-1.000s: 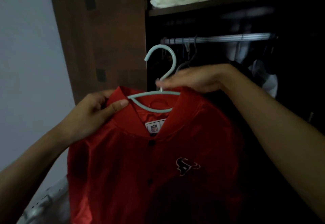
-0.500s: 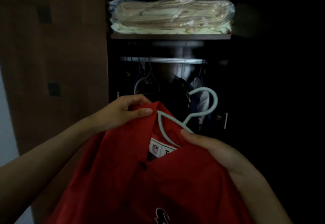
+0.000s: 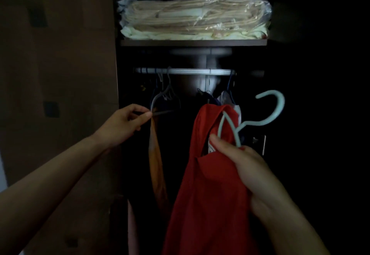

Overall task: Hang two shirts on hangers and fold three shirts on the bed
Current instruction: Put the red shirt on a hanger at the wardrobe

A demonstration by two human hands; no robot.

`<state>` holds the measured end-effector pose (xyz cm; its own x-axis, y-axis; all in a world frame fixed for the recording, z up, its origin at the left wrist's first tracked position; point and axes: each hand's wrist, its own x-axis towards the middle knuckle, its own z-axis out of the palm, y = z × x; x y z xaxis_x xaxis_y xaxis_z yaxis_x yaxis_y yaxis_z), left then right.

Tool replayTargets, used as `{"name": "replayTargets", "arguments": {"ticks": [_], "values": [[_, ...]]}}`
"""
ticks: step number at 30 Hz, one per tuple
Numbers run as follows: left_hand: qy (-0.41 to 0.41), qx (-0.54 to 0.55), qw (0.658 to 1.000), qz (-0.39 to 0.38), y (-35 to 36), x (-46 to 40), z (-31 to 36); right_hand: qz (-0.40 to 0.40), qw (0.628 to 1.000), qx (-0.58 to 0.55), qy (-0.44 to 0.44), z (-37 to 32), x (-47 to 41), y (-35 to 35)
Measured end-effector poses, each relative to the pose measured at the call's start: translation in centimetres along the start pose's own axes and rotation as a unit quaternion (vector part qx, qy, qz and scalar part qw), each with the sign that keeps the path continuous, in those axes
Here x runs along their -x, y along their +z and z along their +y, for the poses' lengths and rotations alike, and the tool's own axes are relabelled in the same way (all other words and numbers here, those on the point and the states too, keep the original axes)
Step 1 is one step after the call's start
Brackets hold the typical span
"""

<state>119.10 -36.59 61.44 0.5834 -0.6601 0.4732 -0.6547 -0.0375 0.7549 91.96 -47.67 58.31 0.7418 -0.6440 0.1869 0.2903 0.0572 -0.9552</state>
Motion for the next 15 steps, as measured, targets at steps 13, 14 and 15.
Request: {"name": "replayTargets", "arguments": {"ticks": [13,14,15], "values": [[-0.015,-0.015,0.999,0.035,1.4,-7.5,-5.2,0.02,0.996,0.072,-0.053,-2.3,-34.8,3.8],[-0.009,-0.017,0.999,0.036,1.6,-8.0,-5.4,0.016,0.996,0.077,-0.05,-2.6,-36.9,3.8],[-0.008,-0.015,0.999,0.036,1.8,-8.3,-5.6,0.011,0.996,0.083,-0.04,-2.6,-38.7,3.6]]}}
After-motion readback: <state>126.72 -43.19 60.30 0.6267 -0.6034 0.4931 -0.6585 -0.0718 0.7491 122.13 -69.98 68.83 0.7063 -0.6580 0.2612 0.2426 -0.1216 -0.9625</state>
